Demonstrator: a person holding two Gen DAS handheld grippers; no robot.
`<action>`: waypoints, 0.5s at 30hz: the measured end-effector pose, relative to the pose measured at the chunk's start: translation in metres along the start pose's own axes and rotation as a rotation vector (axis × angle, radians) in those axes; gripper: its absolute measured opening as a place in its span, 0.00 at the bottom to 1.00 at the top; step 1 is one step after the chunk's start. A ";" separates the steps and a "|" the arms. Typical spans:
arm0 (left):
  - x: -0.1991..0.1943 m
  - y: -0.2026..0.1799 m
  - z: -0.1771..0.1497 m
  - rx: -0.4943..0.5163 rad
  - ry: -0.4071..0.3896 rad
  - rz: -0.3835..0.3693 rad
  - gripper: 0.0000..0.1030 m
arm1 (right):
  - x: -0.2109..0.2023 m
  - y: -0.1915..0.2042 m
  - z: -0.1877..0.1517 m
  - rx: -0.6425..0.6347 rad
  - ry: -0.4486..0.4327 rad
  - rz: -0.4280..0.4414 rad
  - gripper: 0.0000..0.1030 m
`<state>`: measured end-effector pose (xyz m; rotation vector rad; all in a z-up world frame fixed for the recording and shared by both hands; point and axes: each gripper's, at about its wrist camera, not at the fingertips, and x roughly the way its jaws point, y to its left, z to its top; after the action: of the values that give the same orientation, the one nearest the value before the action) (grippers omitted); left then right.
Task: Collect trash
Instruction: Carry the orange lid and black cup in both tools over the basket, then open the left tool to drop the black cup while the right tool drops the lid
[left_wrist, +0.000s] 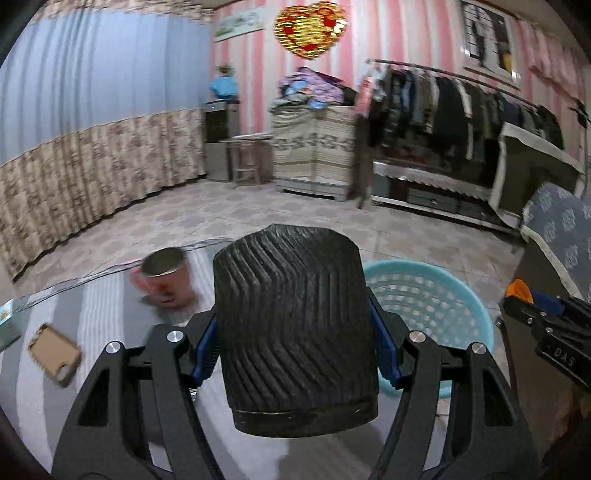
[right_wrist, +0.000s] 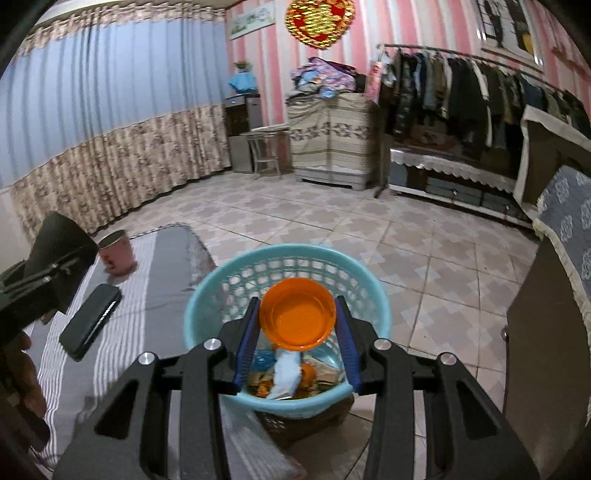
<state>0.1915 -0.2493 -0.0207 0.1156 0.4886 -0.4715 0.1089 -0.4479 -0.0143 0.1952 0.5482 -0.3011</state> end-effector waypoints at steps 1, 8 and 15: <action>0.006 -0.007 -0.001 0.005 0.004 -0.017 0.65 | 0.001 -0.003 -0.001 0.008 0.000 -0.006 0.39; 0.047 -0.033 -0.001 0.013 0.035 -0.093 0.65 | 0.015 -0.032 -0.001 0.043 0.016 -0.043 0.39; 0.083 -0.046 0.004 0.006 0.072 -0.150 0.67 | 0.034 -0.045 0.004 0.087 0.036 -0.042 0.39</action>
<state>0.2367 -0.3252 -0.0568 0.1023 0.5690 -0.6168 0.1234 -0.4990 -0.0339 0.2734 0.5755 -0.3632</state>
